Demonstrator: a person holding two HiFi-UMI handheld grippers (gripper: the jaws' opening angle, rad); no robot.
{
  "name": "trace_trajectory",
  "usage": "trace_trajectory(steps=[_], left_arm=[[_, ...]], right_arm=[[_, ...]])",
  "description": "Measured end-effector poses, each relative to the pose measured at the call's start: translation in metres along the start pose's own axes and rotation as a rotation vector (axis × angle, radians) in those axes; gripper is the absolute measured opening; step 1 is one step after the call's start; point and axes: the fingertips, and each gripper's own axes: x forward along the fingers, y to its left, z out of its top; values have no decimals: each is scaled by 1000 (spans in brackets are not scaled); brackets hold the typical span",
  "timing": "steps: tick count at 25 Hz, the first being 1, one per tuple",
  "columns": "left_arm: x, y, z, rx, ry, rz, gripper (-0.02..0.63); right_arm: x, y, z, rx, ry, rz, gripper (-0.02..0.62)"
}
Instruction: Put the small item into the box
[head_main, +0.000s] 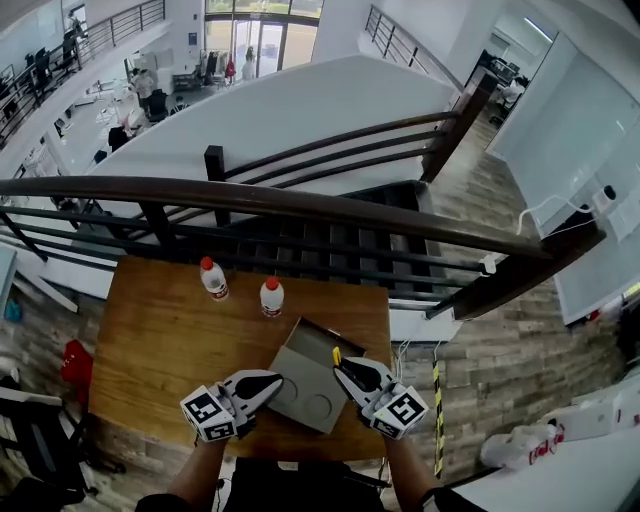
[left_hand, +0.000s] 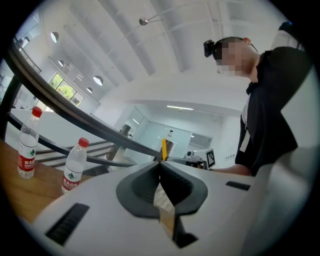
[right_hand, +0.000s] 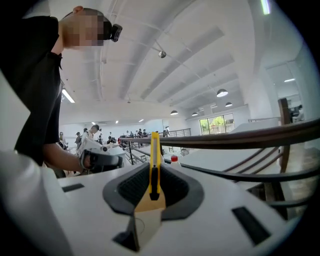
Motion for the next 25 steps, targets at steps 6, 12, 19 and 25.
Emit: trace_trajectory(steps=[6, 12, 19, 25], left_arm=[[12, 13, -11, 8, 14, 91, 15], [16, 26, -22, -8, 32, 132, 15], [13, 38, -44, -6, 50, 173, 15], [9, 44, -67, -45, 53, 207, 15]], right_arm=[[9, -28, -35, -49, 83, 59, 72], [23, -50, -64, -156, 179, 54, 72], [34, -63, -101, -186, 284, 72, 72], [41, -69, -138, -192, 387, 90, 72]])
